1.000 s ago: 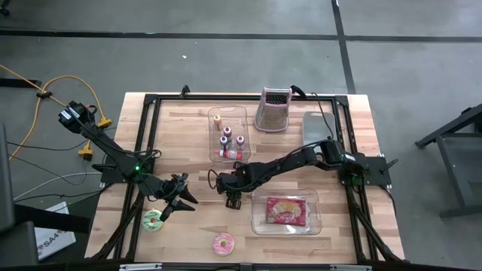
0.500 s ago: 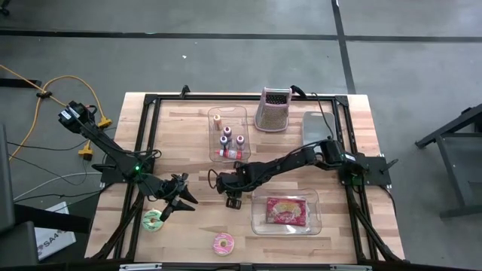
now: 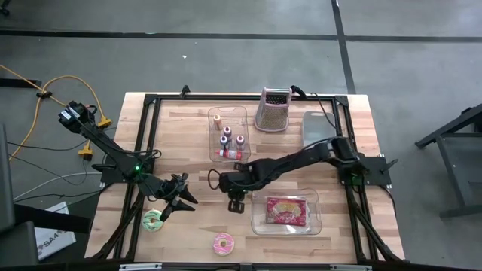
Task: Pick & Place Food Item
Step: Put the orange donut into the gray bin
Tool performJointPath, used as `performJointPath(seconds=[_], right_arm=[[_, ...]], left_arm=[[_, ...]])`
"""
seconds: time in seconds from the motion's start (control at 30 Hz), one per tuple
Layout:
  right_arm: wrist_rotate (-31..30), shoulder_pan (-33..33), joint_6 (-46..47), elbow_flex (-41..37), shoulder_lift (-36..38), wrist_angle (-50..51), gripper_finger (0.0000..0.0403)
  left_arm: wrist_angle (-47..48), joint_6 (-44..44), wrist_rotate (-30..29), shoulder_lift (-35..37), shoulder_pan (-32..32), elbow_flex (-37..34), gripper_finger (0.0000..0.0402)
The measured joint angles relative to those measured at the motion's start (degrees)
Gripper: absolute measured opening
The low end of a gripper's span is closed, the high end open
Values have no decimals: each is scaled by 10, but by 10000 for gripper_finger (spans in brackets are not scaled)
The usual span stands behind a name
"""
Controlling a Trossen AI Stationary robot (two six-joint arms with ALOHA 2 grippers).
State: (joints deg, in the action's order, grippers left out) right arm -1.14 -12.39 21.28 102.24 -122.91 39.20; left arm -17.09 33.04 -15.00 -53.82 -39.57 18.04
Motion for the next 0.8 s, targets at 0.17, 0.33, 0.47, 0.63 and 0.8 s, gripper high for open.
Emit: performJointPath(seconds=[0.17,0.33,0.47,0.63,0.8], right_arm=[[-5,-4,1,0,65,8,79],[-31,-2,2,1,126,23,79],[-49,1,8,1,162,35,79],[-49,9,34,2,177,66,79],[-49,21,66,2,177,140,79]], left_arm=[[2,0,0,0,0,0,129],[1,0,0,0,0,0,129],[1,0,0,0,0,0,129],[2,3,0,0,0,0,129],[4,4,1,0,-1,0,129]])
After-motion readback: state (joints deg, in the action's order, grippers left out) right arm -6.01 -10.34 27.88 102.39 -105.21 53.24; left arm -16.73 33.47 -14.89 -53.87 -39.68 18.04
